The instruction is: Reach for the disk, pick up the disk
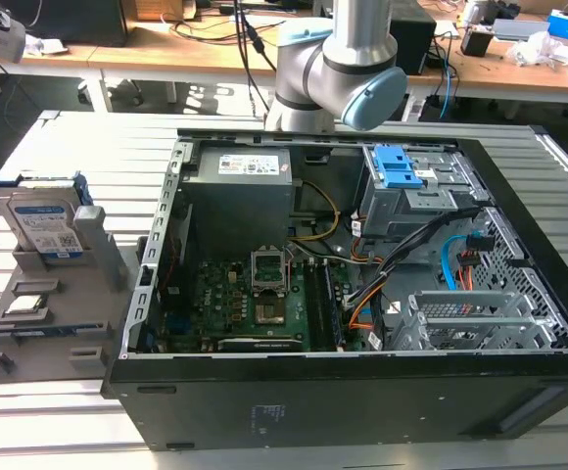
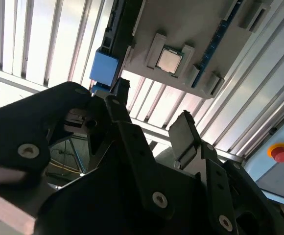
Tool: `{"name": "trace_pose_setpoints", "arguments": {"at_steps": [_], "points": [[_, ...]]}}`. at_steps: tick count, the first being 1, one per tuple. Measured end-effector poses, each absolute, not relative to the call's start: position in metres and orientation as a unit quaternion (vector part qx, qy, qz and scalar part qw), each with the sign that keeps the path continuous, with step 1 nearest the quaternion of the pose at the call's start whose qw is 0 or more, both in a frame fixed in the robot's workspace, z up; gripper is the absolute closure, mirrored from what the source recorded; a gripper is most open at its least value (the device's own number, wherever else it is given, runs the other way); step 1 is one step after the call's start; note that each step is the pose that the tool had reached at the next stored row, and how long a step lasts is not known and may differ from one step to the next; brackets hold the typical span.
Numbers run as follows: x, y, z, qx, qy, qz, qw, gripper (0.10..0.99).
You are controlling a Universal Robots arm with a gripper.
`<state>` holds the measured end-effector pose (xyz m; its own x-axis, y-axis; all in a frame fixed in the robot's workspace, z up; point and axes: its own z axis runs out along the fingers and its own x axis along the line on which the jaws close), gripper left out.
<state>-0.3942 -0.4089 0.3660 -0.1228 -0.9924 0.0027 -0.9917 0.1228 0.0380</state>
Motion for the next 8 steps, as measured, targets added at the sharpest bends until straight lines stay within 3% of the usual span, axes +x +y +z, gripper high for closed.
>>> {"name": "trace_pose_setpoints", "arguments": {"at_steps": [8], "points": [[-0.394, -0.392, 0.366, 0.662, -0.749, -0.013, 0.014, 0.486]]}}
